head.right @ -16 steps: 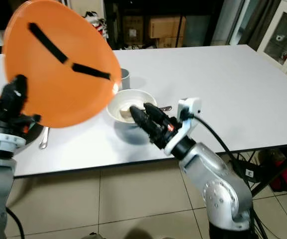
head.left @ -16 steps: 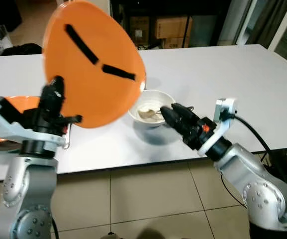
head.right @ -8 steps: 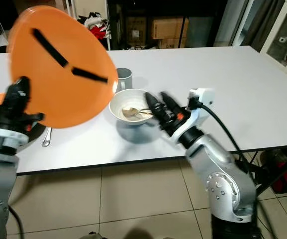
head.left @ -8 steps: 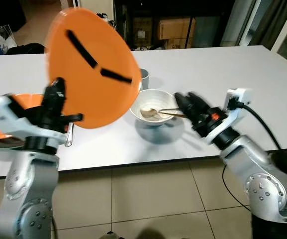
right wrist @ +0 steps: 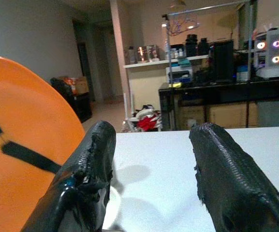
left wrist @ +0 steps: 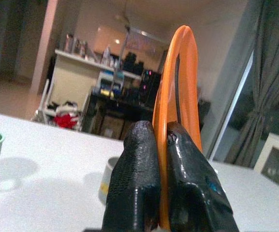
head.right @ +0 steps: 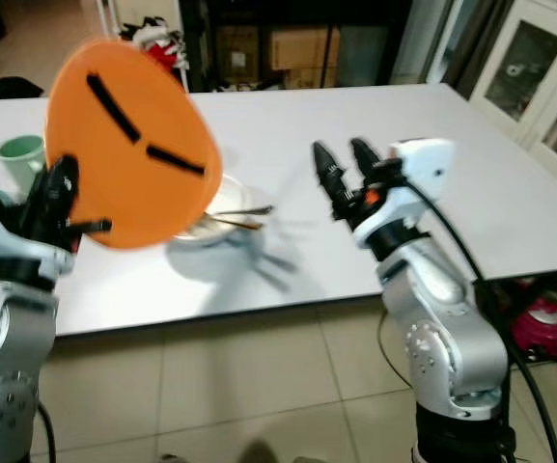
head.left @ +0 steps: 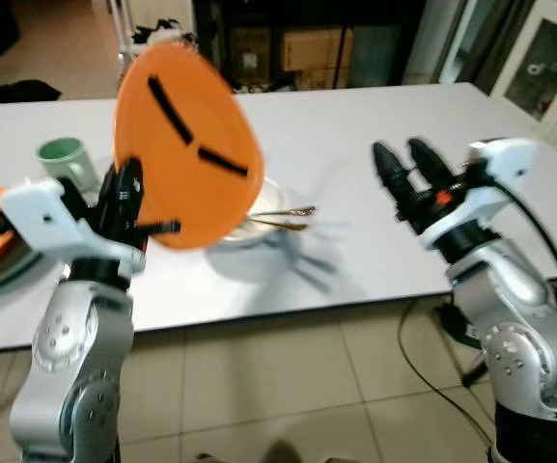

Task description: Setting the table

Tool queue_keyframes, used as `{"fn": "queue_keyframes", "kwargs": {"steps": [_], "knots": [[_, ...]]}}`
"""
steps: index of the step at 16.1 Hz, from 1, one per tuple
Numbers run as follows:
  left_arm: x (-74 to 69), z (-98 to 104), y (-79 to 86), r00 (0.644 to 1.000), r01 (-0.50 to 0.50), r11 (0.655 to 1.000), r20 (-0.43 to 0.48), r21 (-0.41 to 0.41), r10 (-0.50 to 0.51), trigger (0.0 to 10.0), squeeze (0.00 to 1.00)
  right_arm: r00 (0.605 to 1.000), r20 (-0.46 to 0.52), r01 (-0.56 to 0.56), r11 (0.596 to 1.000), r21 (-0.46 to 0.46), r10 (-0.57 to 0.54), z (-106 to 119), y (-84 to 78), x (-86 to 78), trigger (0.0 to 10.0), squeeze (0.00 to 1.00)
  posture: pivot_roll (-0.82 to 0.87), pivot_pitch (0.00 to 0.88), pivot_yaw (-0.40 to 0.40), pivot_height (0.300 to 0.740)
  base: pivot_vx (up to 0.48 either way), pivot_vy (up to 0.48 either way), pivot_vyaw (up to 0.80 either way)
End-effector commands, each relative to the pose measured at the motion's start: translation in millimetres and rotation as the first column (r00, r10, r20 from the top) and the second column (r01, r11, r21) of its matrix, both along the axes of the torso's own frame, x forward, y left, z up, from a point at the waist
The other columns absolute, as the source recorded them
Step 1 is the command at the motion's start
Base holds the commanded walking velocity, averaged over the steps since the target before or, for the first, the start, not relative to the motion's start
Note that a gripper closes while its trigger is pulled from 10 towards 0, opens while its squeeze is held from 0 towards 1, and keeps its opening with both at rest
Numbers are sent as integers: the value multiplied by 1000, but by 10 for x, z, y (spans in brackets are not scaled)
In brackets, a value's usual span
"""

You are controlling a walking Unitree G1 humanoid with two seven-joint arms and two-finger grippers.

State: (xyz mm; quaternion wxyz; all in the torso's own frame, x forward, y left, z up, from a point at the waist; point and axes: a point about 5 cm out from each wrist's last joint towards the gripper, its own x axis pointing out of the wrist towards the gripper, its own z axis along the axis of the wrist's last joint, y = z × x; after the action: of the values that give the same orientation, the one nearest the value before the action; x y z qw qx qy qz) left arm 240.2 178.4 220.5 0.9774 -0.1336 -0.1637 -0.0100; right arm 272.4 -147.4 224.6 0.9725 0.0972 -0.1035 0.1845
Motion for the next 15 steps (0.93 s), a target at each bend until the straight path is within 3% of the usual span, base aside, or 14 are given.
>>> {"fn": "queue_keyframes", "kwargs": {"steps": [1, 5, 7, 12, 13, 15], "knots": [[-34, 116, 64, 997, -47, 999, 65, 4, 46, 10000, 0, 1000, 16, -5, 1000, 16, 5, 40, 15, 30, 10000, 0, -102, 0, 29, 740, 0, -480, 0], [41, 413, 103, 982, -54, 998, 178, -30, 58, 10000, 0, 999, 32, 8, 998, 59, -10, 100, -76, 68, 10000, 0, -105, 0, 33, 740, 0, -480, 0], [78, 450, 90, 981, -39, 999, 190, -36, 45, 10000, 0, 1000, 8, 16, 998, 58, -17, 56, -106, 73, 10000, 0, -107, 2, 38, 740, 0, -480, 0], [123, 177, -34, 997, -7, 1000, 74, -11, 8, 10000, 0, 992, -114, 53, 998, -16, -55, -255, -133, -31, 10000, 0, -122, 23, 42, 740, 0, -480, 0], [132, 74, -31, 1000, -9, 1000, 9, -26, 9, 10000, 0, 991, -123, 50, 999, -16, -51, -270, -118, -48, 10000, 0, -123, 27, 40, 740, 0, 0, 0], [98, -63, -64, 999, 0, 1000, -48, 25, 2, 10000, 0, 990, -137, 40, 999, -36, -44, -305, -93, -80, 10000, 0, -124, 34, 35, 740, 0, 0, 0]]}}
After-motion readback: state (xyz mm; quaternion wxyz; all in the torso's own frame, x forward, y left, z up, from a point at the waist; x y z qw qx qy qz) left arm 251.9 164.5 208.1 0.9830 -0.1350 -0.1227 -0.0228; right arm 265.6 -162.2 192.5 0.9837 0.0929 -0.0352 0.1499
